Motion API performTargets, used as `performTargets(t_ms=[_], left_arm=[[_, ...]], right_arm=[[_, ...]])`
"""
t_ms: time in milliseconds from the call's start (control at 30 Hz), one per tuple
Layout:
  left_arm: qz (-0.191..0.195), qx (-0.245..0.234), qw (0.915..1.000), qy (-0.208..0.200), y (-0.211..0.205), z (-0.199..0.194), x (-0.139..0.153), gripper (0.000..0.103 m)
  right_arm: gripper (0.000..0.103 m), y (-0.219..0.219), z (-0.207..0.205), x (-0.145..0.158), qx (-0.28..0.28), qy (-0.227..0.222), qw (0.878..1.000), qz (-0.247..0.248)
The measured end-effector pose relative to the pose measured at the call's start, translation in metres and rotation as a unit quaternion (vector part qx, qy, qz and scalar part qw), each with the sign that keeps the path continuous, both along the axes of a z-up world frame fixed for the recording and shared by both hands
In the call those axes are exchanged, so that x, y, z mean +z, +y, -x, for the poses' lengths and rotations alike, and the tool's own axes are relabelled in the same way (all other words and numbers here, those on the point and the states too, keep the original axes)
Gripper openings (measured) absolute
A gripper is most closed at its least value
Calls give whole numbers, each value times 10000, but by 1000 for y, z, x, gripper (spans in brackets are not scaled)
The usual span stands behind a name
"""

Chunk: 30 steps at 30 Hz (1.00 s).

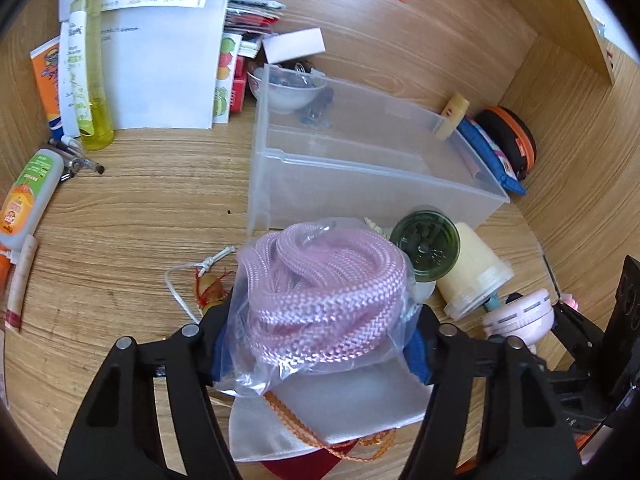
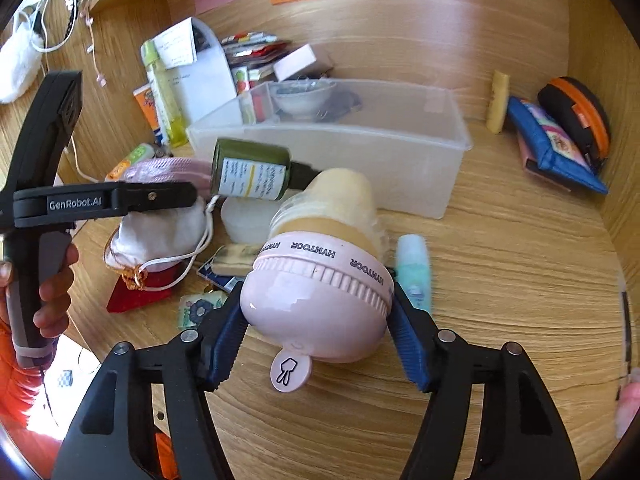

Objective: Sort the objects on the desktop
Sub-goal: 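Grasp the pink fan with the right tool while the left tool grasps the bagged pink rope, then carry the pink fan and bagged rope into the clear box with both tools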

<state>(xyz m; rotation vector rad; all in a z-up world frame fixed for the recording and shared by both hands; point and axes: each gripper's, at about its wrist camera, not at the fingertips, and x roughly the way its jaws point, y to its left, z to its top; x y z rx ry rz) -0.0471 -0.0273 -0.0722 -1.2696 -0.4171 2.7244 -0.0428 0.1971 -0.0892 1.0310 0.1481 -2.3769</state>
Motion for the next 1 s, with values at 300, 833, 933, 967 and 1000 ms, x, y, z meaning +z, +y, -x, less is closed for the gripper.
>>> performTargets(t_ms=[300,833,933,967,1000], left_arm=[[227,59,9992,335,-8,-8,22,36],[538,-340,9969,455,-2,29,18,51],[507,-403,9965,529,-2,31,19,42],[507,-421,9962,563,-2,31,19,40],[503,-459,9960,587,-2,30,20,37]], right_arm=[[63,22,-2,21,-133,320,9993,130],[63,17,13,30,14,407,9992,52],[63,15,17,35,26,471,9989,14],[63,14,19,37,46,484,9988,5],[63,14,20,39,64,495,9988,2]])
